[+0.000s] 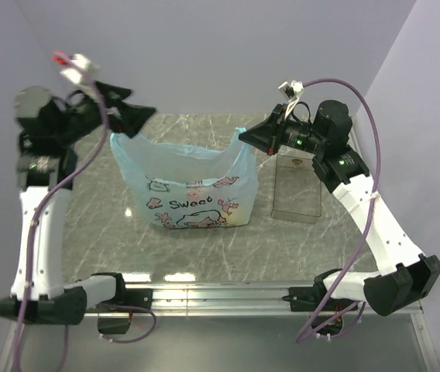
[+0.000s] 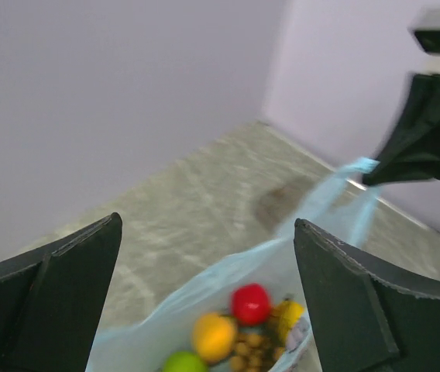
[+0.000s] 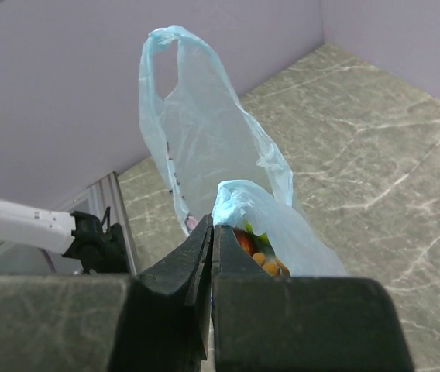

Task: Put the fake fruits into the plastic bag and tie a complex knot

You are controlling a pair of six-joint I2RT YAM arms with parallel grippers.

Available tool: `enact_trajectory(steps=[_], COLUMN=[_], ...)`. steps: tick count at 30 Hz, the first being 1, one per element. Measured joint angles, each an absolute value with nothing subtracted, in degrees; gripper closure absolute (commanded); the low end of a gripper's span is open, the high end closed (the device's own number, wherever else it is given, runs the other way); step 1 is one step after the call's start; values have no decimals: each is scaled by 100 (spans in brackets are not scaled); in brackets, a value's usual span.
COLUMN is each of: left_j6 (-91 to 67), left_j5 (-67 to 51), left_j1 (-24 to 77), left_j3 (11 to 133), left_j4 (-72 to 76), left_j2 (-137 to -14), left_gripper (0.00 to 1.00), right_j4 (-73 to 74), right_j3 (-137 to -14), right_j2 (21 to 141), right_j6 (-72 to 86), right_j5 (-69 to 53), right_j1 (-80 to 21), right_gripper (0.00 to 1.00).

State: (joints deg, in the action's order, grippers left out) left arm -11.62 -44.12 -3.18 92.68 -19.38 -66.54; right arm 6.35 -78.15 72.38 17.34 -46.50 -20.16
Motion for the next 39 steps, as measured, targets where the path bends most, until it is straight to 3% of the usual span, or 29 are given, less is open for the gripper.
enact_trajectory(steps=[7, 26, 29, 30, 31, 32, 33, 34, 35, 36, 38, 39], left_j6=[-480, -187, -270, -290, -314, -307, -290, -309, -309, -340, -366, -381], left_j5=[-4440, -4475, -4309, -4270, -4217, -4206, -4187, -4185, -4222, -4222, -4217, -4222], left_j1=[1608, 3422, 3522, 3540, 3564, 3573, 3577, 3586, 3590, 3594, 3586, 3573], left_j3=[8759, 8224, 8154, 8145, 8138, 8132, 8132, 8132, 8125, 8114, 8079, 8075], left_j4=[-1850, -191, 45, 95, 150, 191, 237, 250, 244, 233, 228, 228], left_j2=[-7603, -8691, -8794, -8812, -8829, -8836, -8836, -8836, -8833, -8833, -8836, -8836], left_gripper=[1, 1, 27, 44, 52, 61, 77, 83, 87, 96, 99, 99], right_j4=[635, 637, 637, 639, 637, 642, 644, 650, 637, 652, 738, 825], right_j3=[-7712, -7708, -7708, -7708, -7708, -7708, -7708, -7708, -7708, -7714, -7712, -7710], right_j2=[7146, 7212, 7240, 7244, 7244, 7244, 7244, 7244, 7244, 7240, 7194, 7157], right_j6=[1341, 937, 921, 906, 899, 882, 860, 843, 792, 766, 626, 602], right_j5=[-4661, -4703, -4733, -4748, -4755, -4757, -4753, -4742, -4654, -4617, -4595, -4602], right_j1=[-2082, -2158, -2202, -2215, -2220, -2226, -2226, -2224, -2213, -2191, -2132, -2088], right_gripper=[100, 100, 100, 100, 100, 97, 75, 63, 39, 33, 21, 9])
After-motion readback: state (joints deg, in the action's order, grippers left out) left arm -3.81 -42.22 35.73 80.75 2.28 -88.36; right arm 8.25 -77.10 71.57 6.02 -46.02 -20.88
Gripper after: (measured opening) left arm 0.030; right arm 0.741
